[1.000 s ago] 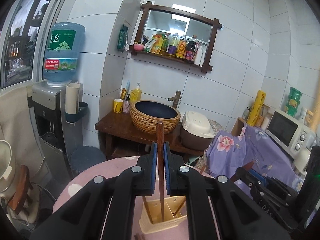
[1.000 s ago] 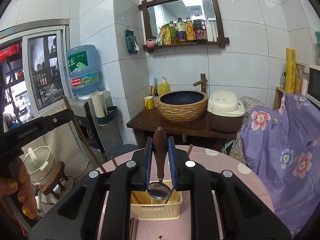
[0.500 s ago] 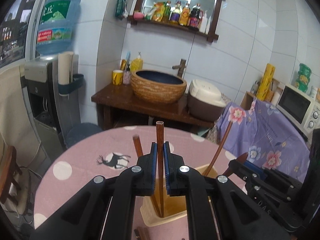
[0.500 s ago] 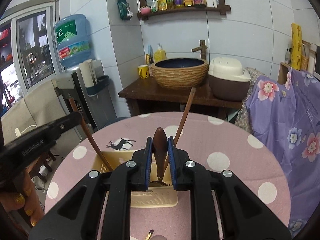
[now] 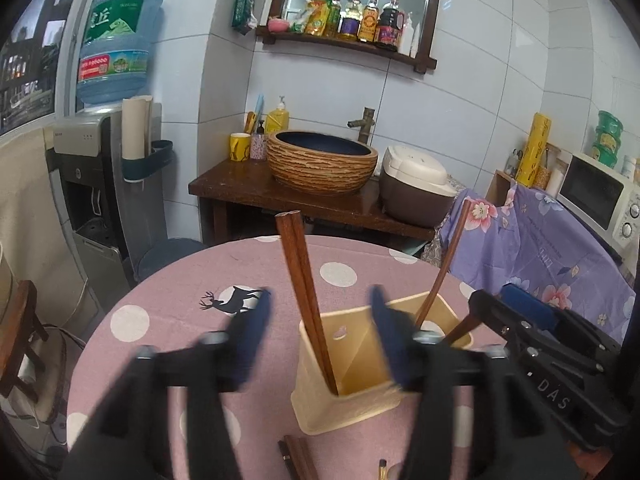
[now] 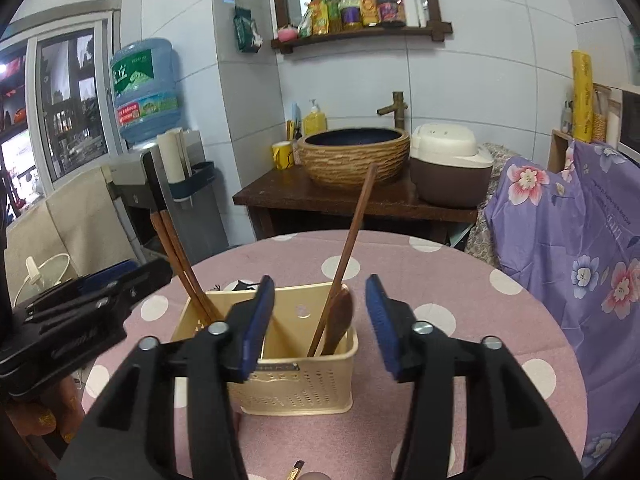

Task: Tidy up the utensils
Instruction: 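Drop the ladle and chopstick into the holder by opening both grippers, then move both open grippers back toward the remaining utensils on the table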

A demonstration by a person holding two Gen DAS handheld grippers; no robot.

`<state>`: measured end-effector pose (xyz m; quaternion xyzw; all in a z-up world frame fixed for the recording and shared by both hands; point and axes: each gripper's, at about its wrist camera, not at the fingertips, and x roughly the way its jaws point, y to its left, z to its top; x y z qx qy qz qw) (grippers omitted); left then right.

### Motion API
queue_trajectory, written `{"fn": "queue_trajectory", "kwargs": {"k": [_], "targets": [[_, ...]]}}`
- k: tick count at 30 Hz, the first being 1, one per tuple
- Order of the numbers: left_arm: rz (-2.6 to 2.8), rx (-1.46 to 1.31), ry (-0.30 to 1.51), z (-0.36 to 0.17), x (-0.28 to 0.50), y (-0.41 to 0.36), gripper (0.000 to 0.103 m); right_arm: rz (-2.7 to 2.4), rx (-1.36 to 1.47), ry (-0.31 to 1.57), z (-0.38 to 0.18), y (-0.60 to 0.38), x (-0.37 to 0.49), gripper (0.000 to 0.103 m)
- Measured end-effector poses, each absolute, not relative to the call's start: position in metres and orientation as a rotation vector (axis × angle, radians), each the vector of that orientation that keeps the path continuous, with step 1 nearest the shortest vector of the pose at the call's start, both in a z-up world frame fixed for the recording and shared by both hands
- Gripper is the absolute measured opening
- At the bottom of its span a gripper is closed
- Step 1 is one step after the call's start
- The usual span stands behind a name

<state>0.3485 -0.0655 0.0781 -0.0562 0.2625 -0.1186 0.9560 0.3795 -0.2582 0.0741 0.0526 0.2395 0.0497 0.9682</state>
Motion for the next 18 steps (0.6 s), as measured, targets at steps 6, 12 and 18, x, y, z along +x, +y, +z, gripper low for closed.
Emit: {"fn": "queue_trajectory", "kwargs": {"k": [6,12,18], "targets": [[-0.245,-0.115,0.625,0.047,0.308,-0.041,0.062,0.08,0.066,0.537,0.058,-0.258,0.335,0.049],[-0.219,-0.13,0.744,-0.009,0.261,-0.012,0.06,0.098,0.027,0.661,0.005,-0.248,0.28,0.049],[-0.204,-0.166,0.835,-0.051,0.221,0.0,0.054,0.089,0.027,0.768,-0.056,-0.235,0.237,0.048]]}}
